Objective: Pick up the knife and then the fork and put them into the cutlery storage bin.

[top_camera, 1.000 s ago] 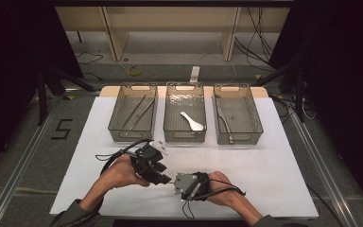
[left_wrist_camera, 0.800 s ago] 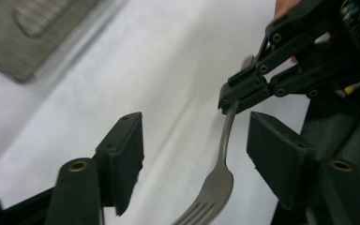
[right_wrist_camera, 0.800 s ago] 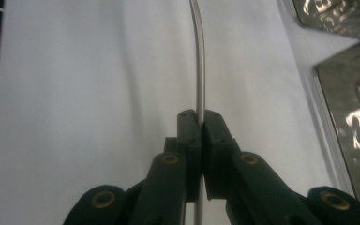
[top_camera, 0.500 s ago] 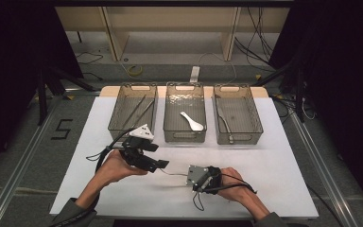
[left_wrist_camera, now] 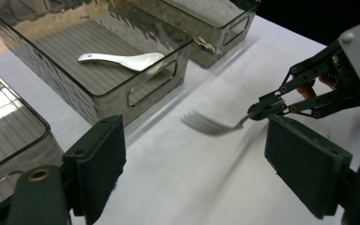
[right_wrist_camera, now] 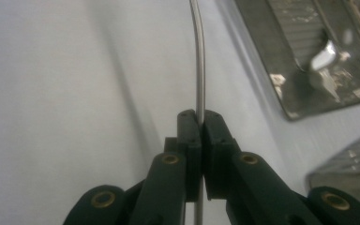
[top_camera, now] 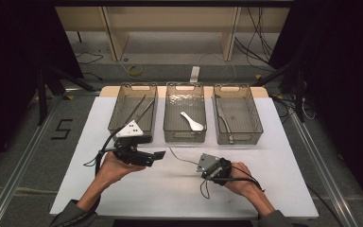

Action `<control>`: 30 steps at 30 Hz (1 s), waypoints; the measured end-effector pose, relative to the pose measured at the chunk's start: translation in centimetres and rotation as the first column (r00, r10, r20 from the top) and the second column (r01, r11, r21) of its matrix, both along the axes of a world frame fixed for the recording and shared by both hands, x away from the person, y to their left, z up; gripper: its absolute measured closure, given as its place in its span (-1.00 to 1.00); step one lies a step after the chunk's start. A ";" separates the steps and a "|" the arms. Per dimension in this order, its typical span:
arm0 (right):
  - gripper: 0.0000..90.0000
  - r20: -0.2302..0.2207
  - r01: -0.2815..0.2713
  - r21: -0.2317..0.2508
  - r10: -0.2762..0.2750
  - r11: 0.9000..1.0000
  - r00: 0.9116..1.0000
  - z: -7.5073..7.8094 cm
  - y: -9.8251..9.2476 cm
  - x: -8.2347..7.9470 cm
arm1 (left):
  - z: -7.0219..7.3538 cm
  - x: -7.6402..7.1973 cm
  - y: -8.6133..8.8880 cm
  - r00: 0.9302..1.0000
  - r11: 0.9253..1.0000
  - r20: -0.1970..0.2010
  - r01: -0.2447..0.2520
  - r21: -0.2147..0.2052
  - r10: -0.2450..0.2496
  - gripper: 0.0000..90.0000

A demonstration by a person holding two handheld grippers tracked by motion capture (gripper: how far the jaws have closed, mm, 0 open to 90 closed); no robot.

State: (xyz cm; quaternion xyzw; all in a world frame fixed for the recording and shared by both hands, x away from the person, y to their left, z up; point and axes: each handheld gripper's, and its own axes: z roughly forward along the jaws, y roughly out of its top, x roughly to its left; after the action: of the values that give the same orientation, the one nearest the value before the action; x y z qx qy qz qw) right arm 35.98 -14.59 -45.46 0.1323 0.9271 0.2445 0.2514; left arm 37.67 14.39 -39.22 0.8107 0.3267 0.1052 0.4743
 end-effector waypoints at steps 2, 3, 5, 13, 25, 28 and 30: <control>0.95 -0.006 0.034 0.033 -0.034 0.999 0.999 0.3 -0.7 0.4 | -0.4 -0.2 0.3 1.000 1.000 0.004 -0.010 -0.006 0.010 -0.57; 0.95 -0.009 0.043 0.051 -0.042 0.998 0.999 0.5 -1.0 0.6 | -0.6 -0.3 0.4 1.000 1.000 0.002 -0.012 -0.013 0.012 -0.57; 0.95 -0.017 0.067 0.085 -0.065 0.994 0.998 0.9 -1.6 0.8 | -1.0 -0.4 0.6 1.000 0.999 -0.001 -0.022 -0.024 0.022 -0.59; 0.95 -0.025 0.124 0.144 -0.121 0.982 0.992 1.7 -2.9 1.1 | -1.7 -0.6 1.4 0.999 0.996 -0.011 -0.036 -0.084 0.036 -0.59; 0.95 -0.037 0.177 0.241 -0.174 0.954 0.984 3.1 -4.1 1.6 | -2.1 -1.7 1.7 0.997 0.993 0.031 -0.066 -0.094 0.069 -0.61; 0.95 -0.039 0.187 0.251 -0.183 0.950 0.982 3.2 -4.3 1.7 | -2.0 -1.9 2.0 0.994 0.991 0.060 -0.083 -0.105 0.089 -0.61; 0.95 -0.045 0.193 0.265 -0.188 0.945 0.981 3.4 -4.5 1.8 | -2.0 -1.8 2.3 0.994 0.989 0.052 -0.087 -0.119 0.094 -0.61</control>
State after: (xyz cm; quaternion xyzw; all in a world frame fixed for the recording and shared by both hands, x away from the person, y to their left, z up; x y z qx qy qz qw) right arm 37.75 -19.09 -42.09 0.2564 0.8706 0.3410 0.2449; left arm 35.82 16.69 -41.23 0.7625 0.3550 0.1307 0.5249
